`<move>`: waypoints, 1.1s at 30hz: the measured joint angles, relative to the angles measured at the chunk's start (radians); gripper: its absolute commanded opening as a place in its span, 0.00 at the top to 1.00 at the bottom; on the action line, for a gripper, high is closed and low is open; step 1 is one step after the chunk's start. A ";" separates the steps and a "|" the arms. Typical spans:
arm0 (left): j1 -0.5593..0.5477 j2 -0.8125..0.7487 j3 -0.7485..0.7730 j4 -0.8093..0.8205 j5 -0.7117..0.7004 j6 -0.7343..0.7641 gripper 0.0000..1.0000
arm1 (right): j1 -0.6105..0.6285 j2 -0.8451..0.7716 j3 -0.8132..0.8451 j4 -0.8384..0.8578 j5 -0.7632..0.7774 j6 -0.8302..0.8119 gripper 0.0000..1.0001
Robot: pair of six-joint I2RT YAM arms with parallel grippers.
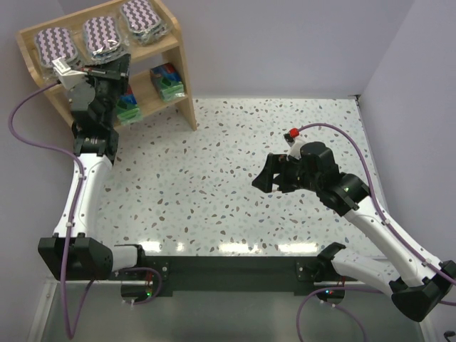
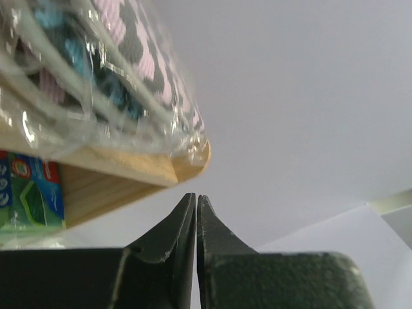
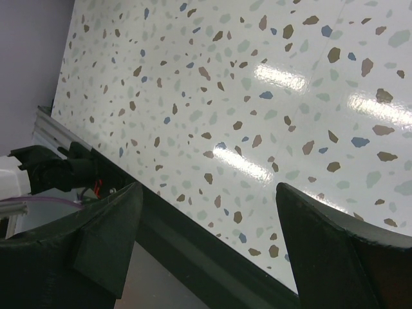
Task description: Place and organize the cleaning sponges onto the shelf
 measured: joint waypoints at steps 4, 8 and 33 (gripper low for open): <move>0.000 -0.111 -0.116 0.014 0.109 0.024 0.66 | 0.000 0.000 0.000 -0.001 0.004 0.000 0.12; 0.000 -0.248 -0.212 0.011 0.253 0.105 0.29 | 0.000 0.000 0.000 -0.001 0.008 0.000 0.11; -0.064 -0.758 -0.318 -0.607 0.201 0.697 0.00 | 0.000 -0.204 0.025 -0.124 0.185 -0.014 0.01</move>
